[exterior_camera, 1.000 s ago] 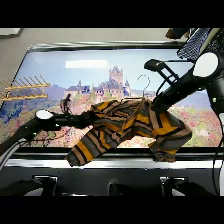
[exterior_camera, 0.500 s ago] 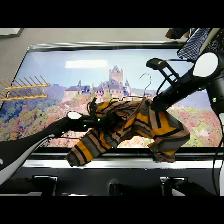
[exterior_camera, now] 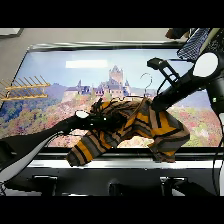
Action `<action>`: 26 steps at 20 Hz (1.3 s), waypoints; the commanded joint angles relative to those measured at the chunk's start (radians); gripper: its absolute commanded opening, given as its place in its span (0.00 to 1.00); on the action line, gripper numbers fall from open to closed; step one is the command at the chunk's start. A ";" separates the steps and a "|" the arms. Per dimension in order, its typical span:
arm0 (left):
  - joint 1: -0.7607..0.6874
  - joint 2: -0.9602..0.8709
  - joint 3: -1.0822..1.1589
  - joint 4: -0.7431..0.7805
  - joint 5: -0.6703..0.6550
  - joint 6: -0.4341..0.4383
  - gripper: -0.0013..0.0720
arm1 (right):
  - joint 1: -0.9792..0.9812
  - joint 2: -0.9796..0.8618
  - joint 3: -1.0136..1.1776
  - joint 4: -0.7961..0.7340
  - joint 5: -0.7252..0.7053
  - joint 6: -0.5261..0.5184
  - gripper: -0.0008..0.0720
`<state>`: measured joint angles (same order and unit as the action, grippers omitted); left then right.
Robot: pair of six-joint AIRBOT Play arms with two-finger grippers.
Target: Fold the clothes and pants, and hang the long-sleeved shirts on hangers.
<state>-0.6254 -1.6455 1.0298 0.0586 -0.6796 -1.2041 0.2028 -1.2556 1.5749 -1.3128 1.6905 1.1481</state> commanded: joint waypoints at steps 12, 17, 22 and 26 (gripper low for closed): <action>-0.030 -0.022 0.018 -0.018 0.016 0.046 0.05 | 0.000 0.001 0.000 0.000 0.008 0.024 0.04; 0.063 0.017 0.018 0.104 -0.011 0.051 0.04 | 0.000 0.054 0.000 -0.006 0.025 0.040 0.04; 0.184 0.045 0.018 0.153 -0.065 0.052 0.04 | 0.002 0.107 0.000 -0.003 0.091 0.047 0.04; 0.202 0.045 0.051 0.180 -0.077 0.052 0.04 | 0.086 0.101 -0.001 -0.081 0.100 0.047 0.04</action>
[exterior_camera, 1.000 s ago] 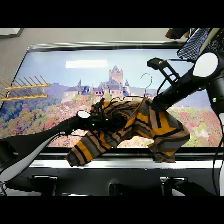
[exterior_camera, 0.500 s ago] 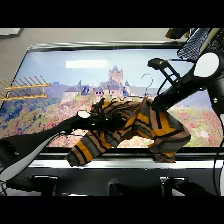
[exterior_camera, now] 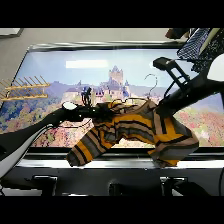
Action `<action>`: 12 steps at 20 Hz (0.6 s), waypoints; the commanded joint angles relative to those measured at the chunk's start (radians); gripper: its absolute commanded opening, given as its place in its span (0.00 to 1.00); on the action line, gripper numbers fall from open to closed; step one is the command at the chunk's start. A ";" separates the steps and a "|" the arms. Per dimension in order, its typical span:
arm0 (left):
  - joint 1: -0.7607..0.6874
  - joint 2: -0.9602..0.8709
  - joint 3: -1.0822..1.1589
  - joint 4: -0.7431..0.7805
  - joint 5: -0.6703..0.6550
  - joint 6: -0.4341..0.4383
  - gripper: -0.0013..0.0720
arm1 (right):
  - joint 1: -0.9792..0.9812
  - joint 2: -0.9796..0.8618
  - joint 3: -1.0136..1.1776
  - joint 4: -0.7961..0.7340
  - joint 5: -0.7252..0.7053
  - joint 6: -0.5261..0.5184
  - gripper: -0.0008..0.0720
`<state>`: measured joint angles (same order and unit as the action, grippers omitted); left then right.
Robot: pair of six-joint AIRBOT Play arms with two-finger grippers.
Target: Fold the clothes and pants, and hang the long-sleeved shirts on hangers.
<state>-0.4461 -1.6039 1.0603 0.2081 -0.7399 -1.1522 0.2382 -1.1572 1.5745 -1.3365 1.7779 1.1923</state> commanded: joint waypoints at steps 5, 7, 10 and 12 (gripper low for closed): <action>0.026 0.003 0.066 0.066 -0.031 -0.004 0.04 | 0.122 -0.005 0.000 -0.192 0.028 0.039 0.03; 0.031 0.003 0.066 0.066 -0.031 -0.004 0.04 | 0.121 -0.005 0.000 -0.208 0.058 0.040 0.03; 0.040 0.004 0.067 0.066 -0.042 -0.004 0.04 | 0.121 -0.004 0.000 -0.218 0.070 0.055 0.03; 0.048 0.004 0.066 0.077 -0.066 -0.003 0.04 | 0.121 -0.004 0.000 -0.228 0.070 0.059 0.03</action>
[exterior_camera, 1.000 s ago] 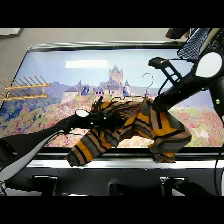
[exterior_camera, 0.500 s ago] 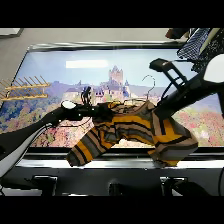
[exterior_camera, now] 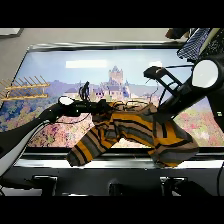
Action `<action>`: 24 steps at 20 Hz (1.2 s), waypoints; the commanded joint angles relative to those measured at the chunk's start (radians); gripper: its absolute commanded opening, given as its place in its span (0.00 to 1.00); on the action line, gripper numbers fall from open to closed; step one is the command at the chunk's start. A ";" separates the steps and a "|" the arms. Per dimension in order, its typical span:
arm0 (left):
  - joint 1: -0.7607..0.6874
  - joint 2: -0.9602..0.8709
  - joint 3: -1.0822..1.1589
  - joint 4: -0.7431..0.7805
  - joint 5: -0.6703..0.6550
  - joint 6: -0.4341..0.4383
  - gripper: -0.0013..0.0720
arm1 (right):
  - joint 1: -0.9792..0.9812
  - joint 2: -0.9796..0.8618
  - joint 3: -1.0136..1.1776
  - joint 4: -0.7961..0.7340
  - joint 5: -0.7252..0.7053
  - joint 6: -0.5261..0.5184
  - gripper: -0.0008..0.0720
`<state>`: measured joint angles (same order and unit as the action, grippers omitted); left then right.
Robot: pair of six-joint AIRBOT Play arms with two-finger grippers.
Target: Fold the clothes and pants, and hang the long-sleeved shirts on hangers.
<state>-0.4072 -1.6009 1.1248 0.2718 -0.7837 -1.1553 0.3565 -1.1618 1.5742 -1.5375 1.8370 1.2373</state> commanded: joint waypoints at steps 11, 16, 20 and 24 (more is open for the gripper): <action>0.038 0.002 0.196 0.197 -0.074 -0.081 0.04 | 0.003 -0.040 -0.042 0.049 -0.016 0.020 0.03; 0.039 0.008 0.368 0.361 -0.209 -0.182 0.04 | 0.003 -0.101 -0.043 0.128 -0.129 0.020 0.03; 0.038 0.063 0.477 0.396 -0.365 -0.254 0.04 | 0.026 -0.150 -0.042 0.190 -0.265 -0.002 0.03; 0.038 0.198 0.395 0.437 -0.503 -0.270 0.04 | 0.134 -0.192 -0.042 0.195 -0.436 -0.021 0.03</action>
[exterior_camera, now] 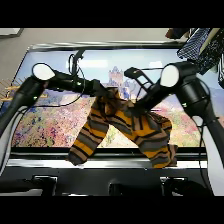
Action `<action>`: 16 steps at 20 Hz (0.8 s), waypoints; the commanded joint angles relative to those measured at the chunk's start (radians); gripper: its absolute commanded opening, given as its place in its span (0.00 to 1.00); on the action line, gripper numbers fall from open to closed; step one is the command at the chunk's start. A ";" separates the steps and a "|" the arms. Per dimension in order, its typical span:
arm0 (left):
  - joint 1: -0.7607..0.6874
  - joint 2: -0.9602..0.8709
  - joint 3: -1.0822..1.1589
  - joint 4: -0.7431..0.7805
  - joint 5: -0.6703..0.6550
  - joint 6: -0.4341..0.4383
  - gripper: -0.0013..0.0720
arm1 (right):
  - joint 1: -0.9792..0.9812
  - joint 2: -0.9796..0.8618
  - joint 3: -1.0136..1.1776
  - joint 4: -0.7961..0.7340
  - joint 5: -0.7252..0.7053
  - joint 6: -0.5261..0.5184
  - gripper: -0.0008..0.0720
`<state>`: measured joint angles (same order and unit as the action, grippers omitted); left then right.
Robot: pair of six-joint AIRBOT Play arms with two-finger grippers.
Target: Fold the clothes and pants, and hang the long-sleeved shirts on hangers.
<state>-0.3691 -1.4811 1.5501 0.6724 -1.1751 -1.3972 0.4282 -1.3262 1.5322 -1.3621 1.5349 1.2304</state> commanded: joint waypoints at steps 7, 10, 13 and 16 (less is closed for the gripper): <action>0.013 0.358 -0.468 0.036 0.076 -0.055 0.05 | 0.143 -0.022 0.000 0.014 -0.191 -0.054 0.03; 0.054 0.350 -0.458 0.035 0.084 -0.054 0.55 | 0.143 0.010 0.000 0.044 -0.202 -0.163 0.03; 0.160 0.363 -0.391 0.036 0.048 -0.011 0.94 | 0.142 0.030 0.000 0.033 -0.171 -0.283 0.03; 0.300 0.377 -0.338 0.036 -0.037 0.145 0.94 | 0.092 0.036 0.000 0.099 -0.189 -0.328 0.03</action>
<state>-0.1761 -1.1187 1.1751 0.7067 -1.1473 -1.3785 0.5514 -1.2999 1.5318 -1.3083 1.3525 0.9844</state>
